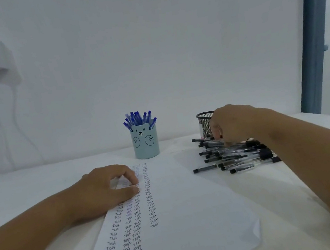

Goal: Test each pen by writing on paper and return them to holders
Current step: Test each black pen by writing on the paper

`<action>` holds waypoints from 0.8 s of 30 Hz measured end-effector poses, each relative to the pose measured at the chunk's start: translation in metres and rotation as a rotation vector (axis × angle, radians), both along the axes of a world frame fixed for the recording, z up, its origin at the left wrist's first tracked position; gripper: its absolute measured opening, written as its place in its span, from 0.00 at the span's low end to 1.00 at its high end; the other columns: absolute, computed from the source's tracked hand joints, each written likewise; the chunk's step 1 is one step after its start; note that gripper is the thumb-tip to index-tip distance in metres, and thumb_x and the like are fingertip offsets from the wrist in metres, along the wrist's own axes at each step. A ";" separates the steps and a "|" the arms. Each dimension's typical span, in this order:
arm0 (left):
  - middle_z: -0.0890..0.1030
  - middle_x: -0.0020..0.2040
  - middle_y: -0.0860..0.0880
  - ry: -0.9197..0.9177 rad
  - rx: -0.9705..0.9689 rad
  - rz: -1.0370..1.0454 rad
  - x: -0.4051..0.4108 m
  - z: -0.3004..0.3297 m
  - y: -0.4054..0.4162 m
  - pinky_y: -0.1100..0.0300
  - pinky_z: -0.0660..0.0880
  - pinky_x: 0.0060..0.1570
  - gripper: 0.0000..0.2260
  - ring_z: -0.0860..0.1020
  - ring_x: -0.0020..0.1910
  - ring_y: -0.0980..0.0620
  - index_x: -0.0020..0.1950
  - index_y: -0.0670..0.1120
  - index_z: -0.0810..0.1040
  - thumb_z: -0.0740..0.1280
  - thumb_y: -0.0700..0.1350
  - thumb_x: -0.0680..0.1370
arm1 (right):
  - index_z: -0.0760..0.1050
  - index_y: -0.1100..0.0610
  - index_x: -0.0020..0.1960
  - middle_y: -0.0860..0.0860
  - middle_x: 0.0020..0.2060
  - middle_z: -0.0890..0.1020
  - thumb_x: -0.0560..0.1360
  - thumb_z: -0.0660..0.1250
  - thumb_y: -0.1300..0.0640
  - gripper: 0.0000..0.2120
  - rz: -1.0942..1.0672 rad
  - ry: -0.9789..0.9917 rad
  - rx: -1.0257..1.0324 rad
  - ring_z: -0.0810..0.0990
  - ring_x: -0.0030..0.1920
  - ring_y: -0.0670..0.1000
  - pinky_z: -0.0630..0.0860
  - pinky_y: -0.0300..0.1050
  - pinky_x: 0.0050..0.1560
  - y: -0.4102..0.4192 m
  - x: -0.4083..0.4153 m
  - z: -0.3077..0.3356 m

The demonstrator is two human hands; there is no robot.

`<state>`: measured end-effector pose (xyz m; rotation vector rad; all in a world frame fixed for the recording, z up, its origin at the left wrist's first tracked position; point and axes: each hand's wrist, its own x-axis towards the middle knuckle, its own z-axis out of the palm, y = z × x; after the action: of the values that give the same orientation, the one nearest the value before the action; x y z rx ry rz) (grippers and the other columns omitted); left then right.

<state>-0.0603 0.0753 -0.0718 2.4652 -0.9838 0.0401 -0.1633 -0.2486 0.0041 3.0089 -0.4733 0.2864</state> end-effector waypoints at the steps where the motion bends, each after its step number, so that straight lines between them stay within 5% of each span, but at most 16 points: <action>1: 0.77 0.60 0.71 0.003 -0.006 0.000 0.000 0.000 0.000 0.50 0.66 0.72 0.13 0.73 0.63 0.65 0.56 0.67 0.78 0.71 0.65 0.73 | 0.83 0.51 0.48 0.47 0.43 0.85 0.69 0.75 0.66 0.13 0.002 0.011 0.011 0.80 0.41 0.46 0.81 0.49 0.50 -0.001 0.000 0.000; 5: 0.77 0.59 0.72 0.017 -0.040 -0.005 -0.002 0.000 -0.001 0.57 0.67 0.69 0.11 0.73 0.62 0.68 0.55 0.65 0.79 0.73 0.62 0.73 | 0.82 0.50 0.48 0.46 0.44 0.84 0.69 0.76 0.66 0.13 0.017 0.036 0.002 0.81 0.45 0.48 0.81 0.50 0.53 -0.002 0.003 -0.001; 10: 0.79 0.58 0.69 0.113 -0.193 0.014 -0.002 0.001 -0.004 0.73 0.64 0.53 0.09 0.73 0.57 0.73 0.52 0.62 0.83 0.75 0.58 0.73 | 0.77 0.47 0.50 0.44 0.48 0.77 0.71 0.69 0.66 0.16 0.123 0.001 0.032 0.77 0.45 0.47 0.77 0.44 0.44 0.006 0.002 -0.003; 12: 0.80 0.58 0.64 0.116 -0.281 0.067 0.000 0.003 -0.008 0.69 0.66 0.53 0.08 0.73 0.55 0.73 0.52 0.61 0.84 0.75 0.56 0.74 | 0.76 0.44 0.52 0.41 0.50 0.76 0.73 0.65 0.64 0.16 0.244 -0.070 0.106 0.77 0.48 0.45 0.77 0.41 0.47 0.018 0.002 -0.008; 16: 0.81 0.56 0.61 0.106 -0.431 0.140 0.013 0.014 -0.019 0.62 0.70 0.53 0.11 0.76 0.60 0.60 0.54 0.56 0.81 0.77 0.53 0.73 | 0.77 0.48 0.58 0.38 0.45 0.76 0.75 0.69 0.61 0.14 0.422 -0.246 0.462 0.75 0.40 0.39 0.69 0.26 0.35 0.052 0.022 -0.028; 21: 0.73 0.68 0.52 0.280 -0.409 0.237 0.039 0.022 -0.038 0.55 0.69 0.60 0.33 0.74 0.63 0.51 0.73 0.53 0.68 0.78 0.55 0.72 | 0.65 0.51 0.74 0.48 0.65 0.73 0.75 0.74 0.54 0.31 0.336 -0.257 0.904 0.78 0.57 0.50 0.75 0.41 0.51 0.074 0.072 -0.040; 24: 0.69 0.76 0.48 0.378 -0.399 0.266 0.056 0.026 -0.050 0.51 0.67 0.68 0.39 0.72 0.68 0.48 0.79 0.50 0.61 0.77 0.55 0.73 | 0.57 0.54 0.79 0.50 0.65 0.71 0.76 0.73 0.52 0.38 0.261 -0.263 0.966 0.76 0.63 0.54 0.76 0.48 0.62 0.077 0.097 -0.042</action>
<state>-0.0039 0.0252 -0.0461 2.1106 -0.4342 -0.1255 -0.0668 -0.1721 -0.0380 4.0147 -0.2735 0.6310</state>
